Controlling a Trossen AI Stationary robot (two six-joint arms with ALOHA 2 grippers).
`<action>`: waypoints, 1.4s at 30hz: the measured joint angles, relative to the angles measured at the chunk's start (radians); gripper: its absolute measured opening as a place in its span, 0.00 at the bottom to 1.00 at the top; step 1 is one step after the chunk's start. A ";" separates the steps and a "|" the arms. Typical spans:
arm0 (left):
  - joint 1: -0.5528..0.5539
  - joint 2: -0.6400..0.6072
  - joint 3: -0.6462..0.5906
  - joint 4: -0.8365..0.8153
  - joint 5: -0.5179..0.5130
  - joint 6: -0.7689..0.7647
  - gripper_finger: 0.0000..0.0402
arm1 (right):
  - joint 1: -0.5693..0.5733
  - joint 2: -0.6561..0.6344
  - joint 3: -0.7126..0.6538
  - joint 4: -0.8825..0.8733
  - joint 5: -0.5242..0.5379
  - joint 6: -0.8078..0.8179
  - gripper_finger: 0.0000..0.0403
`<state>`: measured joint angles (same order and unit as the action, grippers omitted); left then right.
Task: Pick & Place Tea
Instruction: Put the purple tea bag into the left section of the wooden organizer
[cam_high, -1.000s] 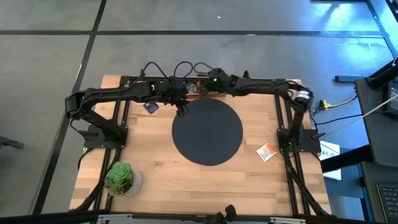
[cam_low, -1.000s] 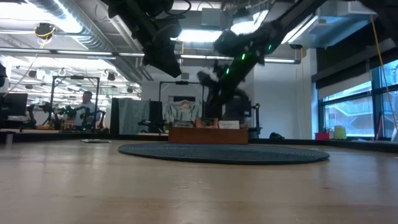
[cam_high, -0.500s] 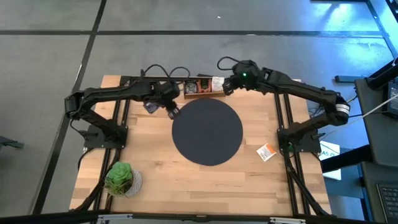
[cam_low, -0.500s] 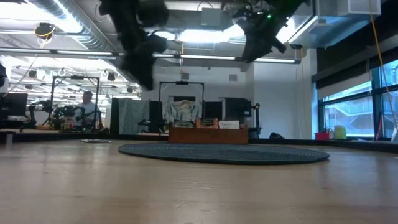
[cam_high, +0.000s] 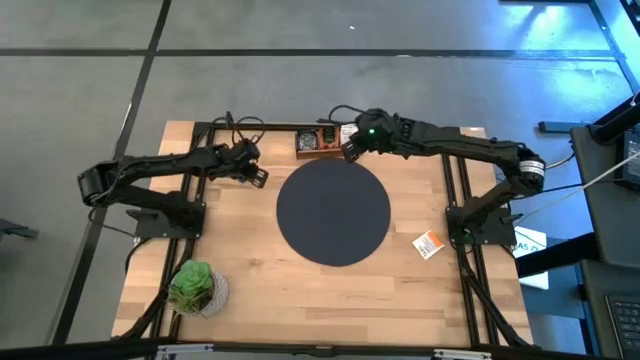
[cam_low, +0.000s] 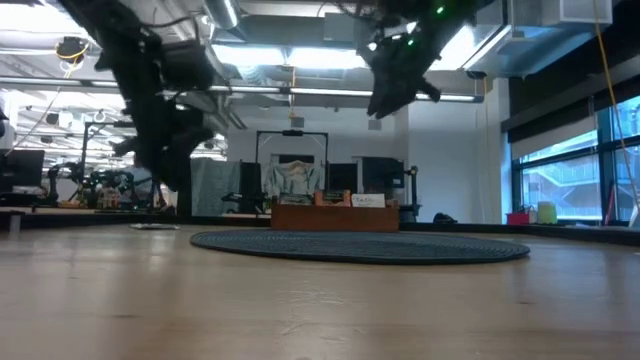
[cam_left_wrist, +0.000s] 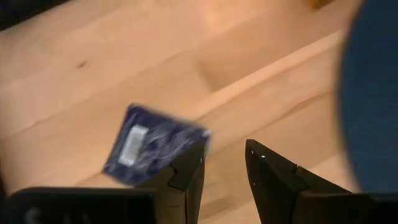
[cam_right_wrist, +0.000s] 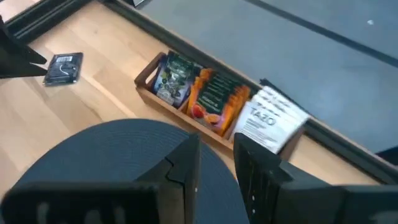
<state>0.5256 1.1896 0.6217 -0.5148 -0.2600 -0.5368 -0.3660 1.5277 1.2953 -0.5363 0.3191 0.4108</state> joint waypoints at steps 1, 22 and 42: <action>0.006 0.000 -0.016 -0.002 -0.010 0.007 0.28 | 0.000 0.017 0.000 0.016 -0.007 0.000 0.25; -0.082 0.205 -0.100 -0.008 -0.033 -0.063 0.27 | 0.068 0.184 0.000 0.227 -0.209 -0.052 0.25; -0.675 0.210 -0.088 0.074 0.097 -0.671 0.27 | 0.187 0.184 0.000 0.218 -0.208 -0.053 0.25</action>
<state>-0.1497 1.3997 0.5335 -0.4406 -0.1631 -1.2075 -0.1787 1.7115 1.2953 -0.3180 0.1106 0.3576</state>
